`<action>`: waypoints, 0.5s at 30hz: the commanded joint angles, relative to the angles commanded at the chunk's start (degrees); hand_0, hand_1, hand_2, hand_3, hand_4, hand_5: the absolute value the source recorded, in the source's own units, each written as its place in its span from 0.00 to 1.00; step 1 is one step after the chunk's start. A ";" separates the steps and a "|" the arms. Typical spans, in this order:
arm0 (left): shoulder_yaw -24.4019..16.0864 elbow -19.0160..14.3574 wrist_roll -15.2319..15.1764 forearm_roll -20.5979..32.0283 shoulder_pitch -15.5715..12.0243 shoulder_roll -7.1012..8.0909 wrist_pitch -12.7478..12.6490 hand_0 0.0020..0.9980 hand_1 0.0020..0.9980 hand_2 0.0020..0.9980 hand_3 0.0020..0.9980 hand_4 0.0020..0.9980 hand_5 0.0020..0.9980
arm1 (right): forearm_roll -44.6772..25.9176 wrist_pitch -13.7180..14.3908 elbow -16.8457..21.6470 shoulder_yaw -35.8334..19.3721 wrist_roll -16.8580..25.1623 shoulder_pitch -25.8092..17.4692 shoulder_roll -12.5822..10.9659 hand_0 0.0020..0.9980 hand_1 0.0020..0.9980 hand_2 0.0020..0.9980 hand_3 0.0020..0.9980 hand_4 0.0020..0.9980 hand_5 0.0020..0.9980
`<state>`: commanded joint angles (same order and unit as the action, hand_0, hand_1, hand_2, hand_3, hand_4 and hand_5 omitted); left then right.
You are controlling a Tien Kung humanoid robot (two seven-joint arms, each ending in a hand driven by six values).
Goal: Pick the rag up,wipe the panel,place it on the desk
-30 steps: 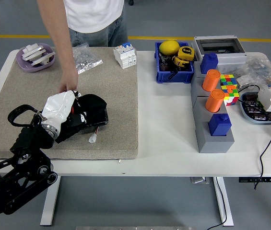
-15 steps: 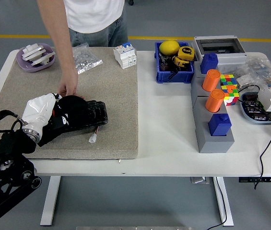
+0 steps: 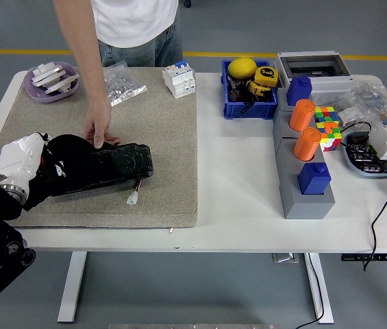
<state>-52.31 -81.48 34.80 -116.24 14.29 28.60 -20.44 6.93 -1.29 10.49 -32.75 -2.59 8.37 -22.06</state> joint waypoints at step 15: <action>-0.53 1.57 1.23 -1.45 -1.20 -0.01 -1.05 0.22 0.18 0.49 0.45 0.12 0.00 | -0.06 -0.06 -0.01 0.18 0.01 0.03 0.00 0.71 0.36 0.63 0.62 1.00 0.58</action>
<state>-52.84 -79.91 36.03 -117.69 13.10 28.59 -21.49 6.87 -1.35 10.48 -32.57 -2.59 8.40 -22.05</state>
